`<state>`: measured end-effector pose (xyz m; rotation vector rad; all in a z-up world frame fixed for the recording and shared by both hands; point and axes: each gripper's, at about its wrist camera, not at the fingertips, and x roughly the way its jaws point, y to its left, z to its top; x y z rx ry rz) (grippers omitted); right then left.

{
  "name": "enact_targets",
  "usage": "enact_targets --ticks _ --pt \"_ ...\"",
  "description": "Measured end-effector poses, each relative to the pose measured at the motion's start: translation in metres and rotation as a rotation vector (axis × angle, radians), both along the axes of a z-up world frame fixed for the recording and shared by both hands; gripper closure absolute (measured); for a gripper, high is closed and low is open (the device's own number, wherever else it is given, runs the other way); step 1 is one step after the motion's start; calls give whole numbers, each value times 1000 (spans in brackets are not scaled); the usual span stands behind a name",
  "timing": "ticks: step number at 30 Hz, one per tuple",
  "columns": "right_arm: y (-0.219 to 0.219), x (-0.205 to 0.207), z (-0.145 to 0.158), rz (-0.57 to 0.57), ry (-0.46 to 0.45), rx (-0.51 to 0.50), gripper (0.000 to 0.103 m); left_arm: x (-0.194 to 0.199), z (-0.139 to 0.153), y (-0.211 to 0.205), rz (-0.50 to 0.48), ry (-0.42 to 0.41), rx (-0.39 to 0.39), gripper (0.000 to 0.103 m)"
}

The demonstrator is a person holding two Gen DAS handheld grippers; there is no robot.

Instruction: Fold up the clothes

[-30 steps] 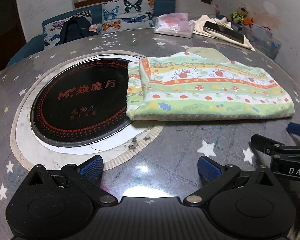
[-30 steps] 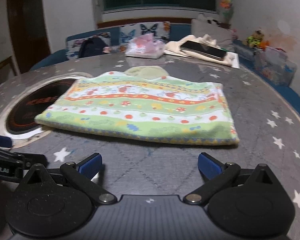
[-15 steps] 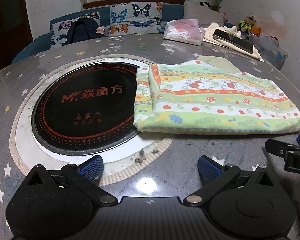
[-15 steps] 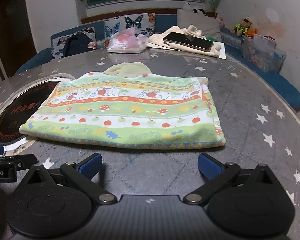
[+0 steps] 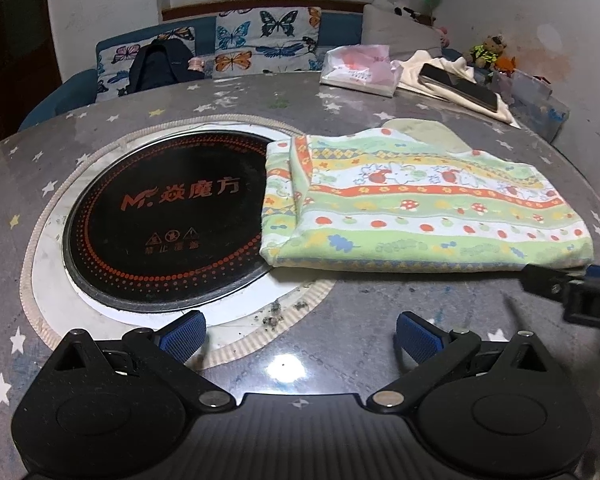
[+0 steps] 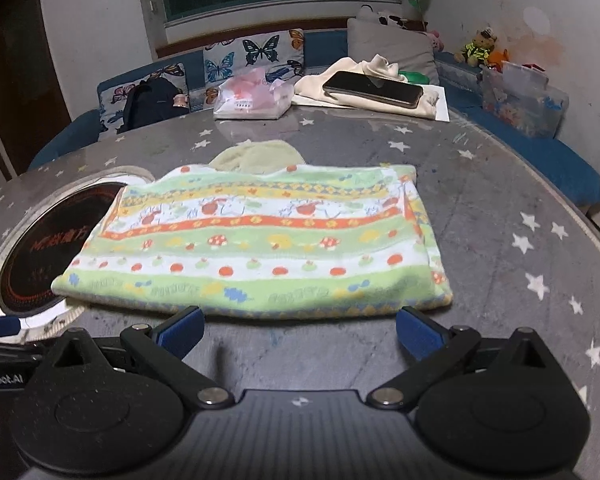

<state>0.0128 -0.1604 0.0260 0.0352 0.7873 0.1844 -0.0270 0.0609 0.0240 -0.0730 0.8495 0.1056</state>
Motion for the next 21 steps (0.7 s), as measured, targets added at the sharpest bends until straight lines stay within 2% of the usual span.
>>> enact_targets --ticks 13,21 --pt "7 -23 5 6 -22 30 0 -19 13 -6 -21 -47 11 0" --pt "10 -18 -1 1 -15 24 0 -18 10 0 -1 -50 7 0"
